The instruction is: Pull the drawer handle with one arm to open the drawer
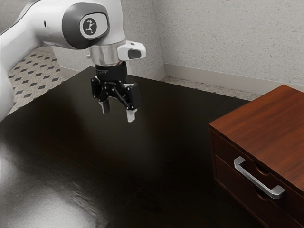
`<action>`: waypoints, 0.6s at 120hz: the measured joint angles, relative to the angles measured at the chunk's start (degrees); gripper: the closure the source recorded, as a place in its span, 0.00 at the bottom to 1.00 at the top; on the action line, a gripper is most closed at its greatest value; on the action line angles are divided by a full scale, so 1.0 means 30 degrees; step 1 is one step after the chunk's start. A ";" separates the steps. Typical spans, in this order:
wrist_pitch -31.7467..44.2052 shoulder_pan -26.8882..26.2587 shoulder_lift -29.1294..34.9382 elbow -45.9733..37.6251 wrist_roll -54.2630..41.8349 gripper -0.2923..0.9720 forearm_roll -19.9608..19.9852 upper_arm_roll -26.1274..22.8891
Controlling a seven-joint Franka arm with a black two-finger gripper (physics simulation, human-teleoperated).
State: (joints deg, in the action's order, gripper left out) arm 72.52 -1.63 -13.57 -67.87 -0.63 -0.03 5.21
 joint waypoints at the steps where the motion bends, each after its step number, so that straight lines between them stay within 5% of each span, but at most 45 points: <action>1: -0.0003 0.0008 0.0000 0.0000 -0.0001 0.23 0.0014 0.0003; 18: -0.0044 0.0313 0.0015 0.0018 -0.0018 0.23 0.0289 -0.0005; 29: 0.0036 0.0293 0.1864 0.0573 -0.0338 0.23 0.0387 -0.0252; 40: 0.1251 0.1240 0.3893 0.0804 -0.3272 0.23 0.1027 -0.3814; 52: 0.2292 0.0361 0.3565 0.0726 -0.6916 0.23 0.1318 -0.7101; 72: 0.2886 -0.2042 0.3341 -0.0041 -1.1567 0.23 0.0939 -0.8557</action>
State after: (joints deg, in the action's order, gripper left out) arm 81.18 -7.76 -3.55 -68.00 -35.34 2.79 -20.47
